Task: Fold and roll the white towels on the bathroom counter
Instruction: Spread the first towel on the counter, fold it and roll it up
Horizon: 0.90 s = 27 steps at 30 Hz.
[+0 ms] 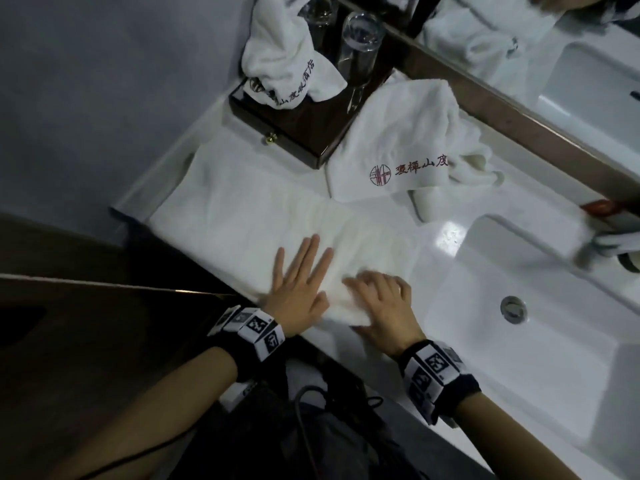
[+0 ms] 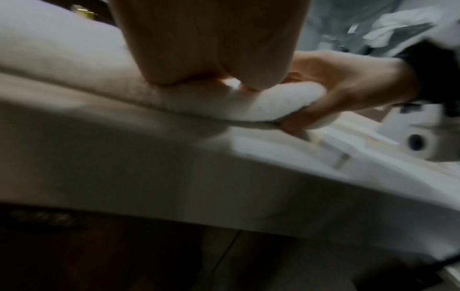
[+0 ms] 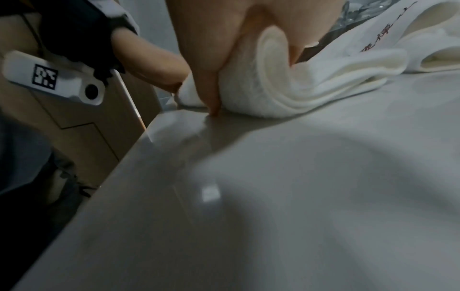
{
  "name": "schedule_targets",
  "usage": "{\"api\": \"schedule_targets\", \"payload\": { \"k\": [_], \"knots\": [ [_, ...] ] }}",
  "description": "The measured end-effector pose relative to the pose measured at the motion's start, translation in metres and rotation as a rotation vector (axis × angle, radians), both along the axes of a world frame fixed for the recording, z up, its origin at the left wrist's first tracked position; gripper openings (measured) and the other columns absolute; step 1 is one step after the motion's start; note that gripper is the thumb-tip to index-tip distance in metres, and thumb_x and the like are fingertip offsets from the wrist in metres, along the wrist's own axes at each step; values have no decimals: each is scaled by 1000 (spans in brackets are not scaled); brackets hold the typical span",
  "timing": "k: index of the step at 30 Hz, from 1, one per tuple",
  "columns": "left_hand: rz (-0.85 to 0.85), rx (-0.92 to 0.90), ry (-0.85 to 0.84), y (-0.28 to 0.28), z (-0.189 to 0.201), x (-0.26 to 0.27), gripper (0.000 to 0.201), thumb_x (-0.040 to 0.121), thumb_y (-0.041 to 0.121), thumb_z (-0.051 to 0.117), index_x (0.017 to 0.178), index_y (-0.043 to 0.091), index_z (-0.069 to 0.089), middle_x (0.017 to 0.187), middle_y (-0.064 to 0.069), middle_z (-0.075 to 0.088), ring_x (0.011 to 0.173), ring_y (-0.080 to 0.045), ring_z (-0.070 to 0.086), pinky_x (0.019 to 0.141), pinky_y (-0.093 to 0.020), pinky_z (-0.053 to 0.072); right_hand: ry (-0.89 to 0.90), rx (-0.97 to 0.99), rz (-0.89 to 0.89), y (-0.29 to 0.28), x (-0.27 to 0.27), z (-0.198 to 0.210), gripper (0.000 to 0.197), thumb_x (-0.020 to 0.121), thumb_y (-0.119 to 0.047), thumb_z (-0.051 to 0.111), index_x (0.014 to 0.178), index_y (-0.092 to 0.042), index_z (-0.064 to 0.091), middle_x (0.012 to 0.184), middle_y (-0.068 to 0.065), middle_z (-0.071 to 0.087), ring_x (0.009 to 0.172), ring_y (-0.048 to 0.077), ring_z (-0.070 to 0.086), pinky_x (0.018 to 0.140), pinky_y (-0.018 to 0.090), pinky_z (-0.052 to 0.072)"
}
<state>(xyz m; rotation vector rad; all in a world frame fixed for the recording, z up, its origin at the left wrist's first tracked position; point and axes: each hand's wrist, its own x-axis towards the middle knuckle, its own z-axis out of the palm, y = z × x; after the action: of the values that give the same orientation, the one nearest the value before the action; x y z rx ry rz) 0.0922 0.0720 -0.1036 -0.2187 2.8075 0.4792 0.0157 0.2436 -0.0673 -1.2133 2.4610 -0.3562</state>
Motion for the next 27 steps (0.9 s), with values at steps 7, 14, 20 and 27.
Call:
{"api": "schedule_targets", "payload": {
  "k": [7,14,20,27],
  "knots": [
    [144,-69,130,44,10,1,88,62,11,67,141,7,28,150,-16,29,140,-30,28,115,-49,20,142,-188,146,27,-30,10,43,41,-7,91,80,-2,73,80,12,74,69,28,72,59,26,54],
    [528,673,267,99,19,30,62,70,4,56,127,20,39,126,-2,45,117,-15,43,101,-22,35,-39,-259,252,22,-22,11,26,73,-13,76,88,3,63,68,13,67,59,29,65,50,27,46],
    [769,737,443,100,30,44,22,78,-2,66,100,-3,63,105,-18,65,97,-20,58,84,-21,42,-219,-126,440,18,-41,-11,50,69,-13,75,115,-14,55,113,7,63,104,28,59,83,25,38],
    [828,544,440,121,24,78,38,81,-1,62,118,1,55,119,-14,59,116,-12,51,92,4,26,6,-141,755,35,-65,-18,85,54,18,61,133,-13,51,140,3,50,131,22,46,111,33,29]
  ]
}}
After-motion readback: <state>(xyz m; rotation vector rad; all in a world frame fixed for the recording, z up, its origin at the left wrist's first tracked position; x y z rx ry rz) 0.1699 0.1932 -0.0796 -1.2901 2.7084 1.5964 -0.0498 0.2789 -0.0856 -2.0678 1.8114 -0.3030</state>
